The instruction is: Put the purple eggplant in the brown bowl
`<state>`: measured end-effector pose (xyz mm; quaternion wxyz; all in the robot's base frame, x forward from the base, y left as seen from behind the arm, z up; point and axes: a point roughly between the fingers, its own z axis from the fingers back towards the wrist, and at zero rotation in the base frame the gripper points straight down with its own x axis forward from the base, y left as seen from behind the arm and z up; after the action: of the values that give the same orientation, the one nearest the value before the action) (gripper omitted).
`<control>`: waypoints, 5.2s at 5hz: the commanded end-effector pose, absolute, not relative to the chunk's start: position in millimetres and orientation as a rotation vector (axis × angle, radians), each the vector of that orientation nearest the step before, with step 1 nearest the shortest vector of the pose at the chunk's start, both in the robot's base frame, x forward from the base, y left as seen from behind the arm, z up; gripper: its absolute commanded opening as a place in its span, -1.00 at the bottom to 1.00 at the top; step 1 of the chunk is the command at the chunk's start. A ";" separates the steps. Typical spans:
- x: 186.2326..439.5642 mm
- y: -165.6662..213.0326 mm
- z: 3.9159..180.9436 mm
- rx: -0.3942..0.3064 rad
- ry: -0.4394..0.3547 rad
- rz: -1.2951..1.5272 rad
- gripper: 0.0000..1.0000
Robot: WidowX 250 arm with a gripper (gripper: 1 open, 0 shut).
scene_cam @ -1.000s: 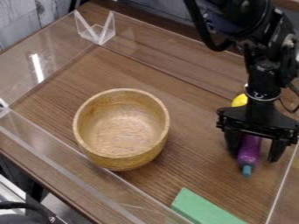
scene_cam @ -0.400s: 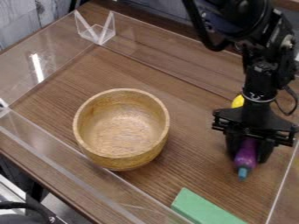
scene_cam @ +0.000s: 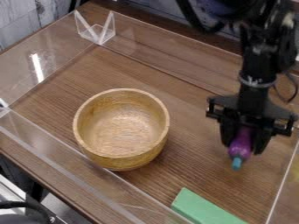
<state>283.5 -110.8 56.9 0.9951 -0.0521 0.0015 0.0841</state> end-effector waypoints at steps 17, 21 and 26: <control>217.7 12.1 77.3 -0.059 -0.029 0.425 -1.00; 236.6 15.1 102.2 -0.110 -0.045 0.452 1.00; 245.8 18.0 107.8 -0.135 -0.069 0.475 1.00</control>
<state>235.6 14.0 94.3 0.9709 -0.0629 -0.0055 0.2311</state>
